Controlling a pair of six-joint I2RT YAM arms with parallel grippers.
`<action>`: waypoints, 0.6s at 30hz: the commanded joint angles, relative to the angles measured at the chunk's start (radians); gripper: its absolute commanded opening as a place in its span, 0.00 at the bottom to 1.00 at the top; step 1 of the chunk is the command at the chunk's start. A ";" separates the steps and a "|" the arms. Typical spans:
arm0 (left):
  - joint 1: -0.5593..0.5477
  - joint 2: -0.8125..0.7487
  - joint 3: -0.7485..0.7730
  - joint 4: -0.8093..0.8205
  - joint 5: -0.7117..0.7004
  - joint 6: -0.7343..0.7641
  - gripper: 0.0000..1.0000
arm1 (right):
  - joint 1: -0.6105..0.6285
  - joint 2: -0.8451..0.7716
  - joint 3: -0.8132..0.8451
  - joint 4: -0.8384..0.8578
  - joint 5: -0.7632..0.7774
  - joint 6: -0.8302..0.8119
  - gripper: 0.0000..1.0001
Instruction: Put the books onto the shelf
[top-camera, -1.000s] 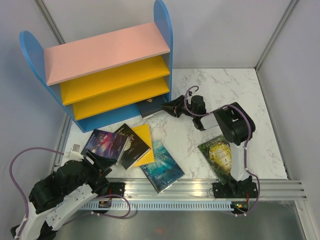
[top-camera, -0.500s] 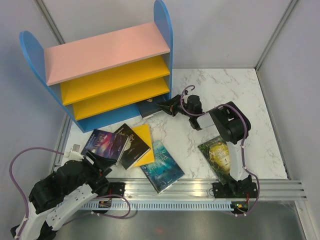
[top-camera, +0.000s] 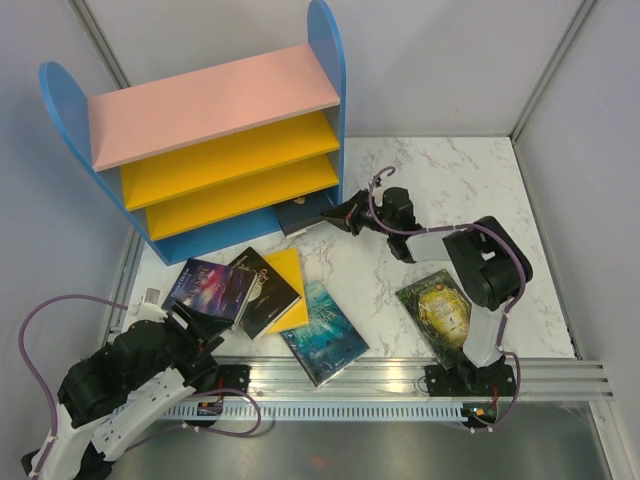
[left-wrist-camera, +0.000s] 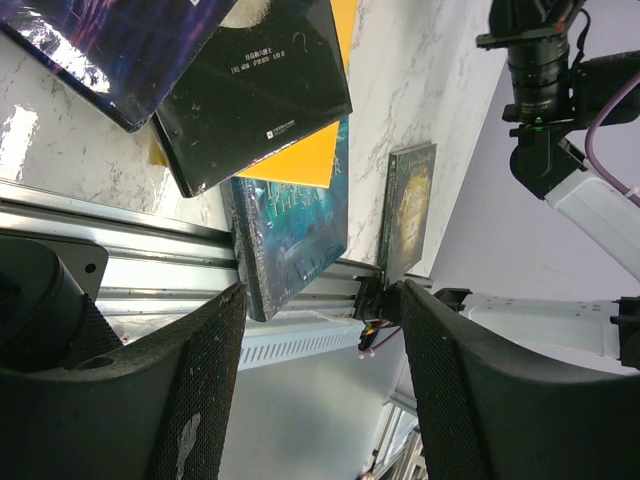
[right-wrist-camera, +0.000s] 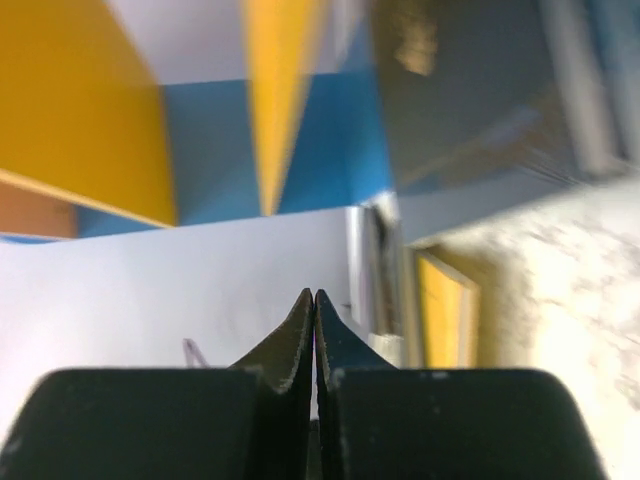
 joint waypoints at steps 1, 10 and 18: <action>-0.004 -0.055 -0.007 -0.041 -0.042 -0.023 0.66 | 0.018 -0.038 -0.029 -0.219 0.001 -0.148 0.00; -0.004 -0.056 -0.031 -0.021 -0.051 -0.014 0.67 | 0.035 0.057 0.011 -0.247 0.023 -0.127 0.00; -0.004 -0.058 -0.039 -0.023 -0.071 -0.013 0.67 | 0.041 0.214 0.169 -0.245 0.028 -0.078 0.00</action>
